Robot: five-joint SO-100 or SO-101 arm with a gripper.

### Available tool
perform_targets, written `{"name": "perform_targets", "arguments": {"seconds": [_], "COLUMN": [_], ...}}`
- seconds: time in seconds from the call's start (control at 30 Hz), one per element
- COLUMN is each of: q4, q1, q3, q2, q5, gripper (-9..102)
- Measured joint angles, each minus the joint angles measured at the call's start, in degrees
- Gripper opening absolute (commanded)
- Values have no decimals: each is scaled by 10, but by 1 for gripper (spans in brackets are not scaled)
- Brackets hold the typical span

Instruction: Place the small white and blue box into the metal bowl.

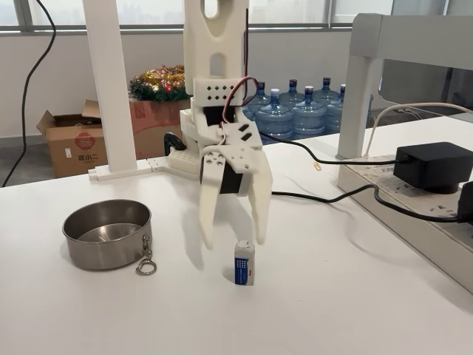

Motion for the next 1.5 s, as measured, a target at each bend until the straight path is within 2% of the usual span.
{"name": "perform_targets", "arguments": {"seconds": [1.17,1.37,1.5], "q4": [0,0,0], "q1": [0,0,15], "q3": [-112,-112,-112], "q2": [-110,-110,-110], "q5": [4,4,4], "gripper": [25,16,14]}}
